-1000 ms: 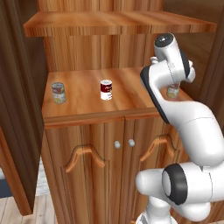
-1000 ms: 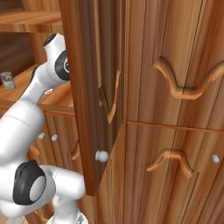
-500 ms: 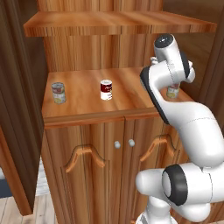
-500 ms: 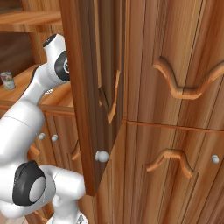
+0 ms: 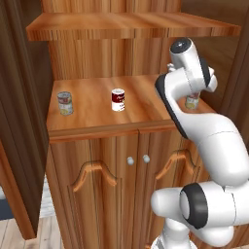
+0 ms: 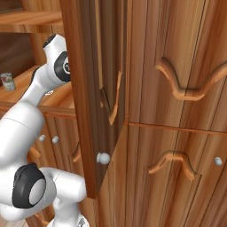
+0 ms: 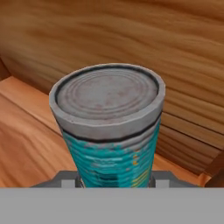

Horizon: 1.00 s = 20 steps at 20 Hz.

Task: Stack two cans on top of the other two cans in the cabinet.

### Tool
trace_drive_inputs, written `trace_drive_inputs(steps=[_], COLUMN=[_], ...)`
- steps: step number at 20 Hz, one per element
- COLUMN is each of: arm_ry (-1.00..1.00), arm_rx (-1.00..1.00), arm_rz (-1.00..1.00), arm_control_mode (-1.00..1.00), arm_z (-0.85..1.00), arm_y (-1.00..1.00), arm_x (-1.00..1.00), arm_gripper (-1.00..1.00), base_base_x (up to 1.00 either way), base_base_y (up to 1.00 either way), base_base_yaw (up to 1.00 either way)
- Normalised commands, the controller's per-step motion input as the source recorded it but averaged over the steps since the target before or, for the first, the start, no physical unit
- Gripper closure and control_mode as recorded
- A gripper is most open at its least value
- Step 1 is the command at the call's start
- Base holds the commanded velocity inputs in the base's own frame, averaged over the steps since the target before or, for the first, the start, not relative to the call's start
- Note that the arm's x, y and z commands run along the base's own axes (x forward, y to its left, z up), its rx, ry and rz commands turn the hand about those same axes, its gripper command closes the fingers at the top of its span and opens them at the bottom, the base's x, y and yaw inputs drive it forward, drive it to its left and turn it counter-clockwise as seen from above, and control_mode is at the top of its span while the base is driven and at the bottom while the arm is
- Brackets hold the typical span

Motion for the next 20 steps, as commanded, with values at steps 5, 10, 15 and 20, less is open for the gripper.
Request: trace_drive_inputs(steps=[5, 10, 15, 20], arm_ry=[0.03, 0.06, 0.06, 0.03], arm_rx=[-0.01, 0.00, 0.00, 0.00], arm_rz=[-0.05, -0.03, -0.01, 0.00], arm_control_mode=[-1.00, -1.00, -1.00, -1.00], arm_z=[-0.01, 0.03, 0.05, -0.05], arm_y=[0.01, 0.03, 0.03, 0.02], arm_x=[0.00, 0.00, 0.00, 0.00], arm_gripper=[1.00, 1.00, 1.00, 1.00], base_base_x=[0.00, 0.00, 0.00, 0.00], base_base_y=[0.00, 0.00, 0.00, 0.00], base_base_yaw=[0.00, 0.00, 0.00, 0.00])
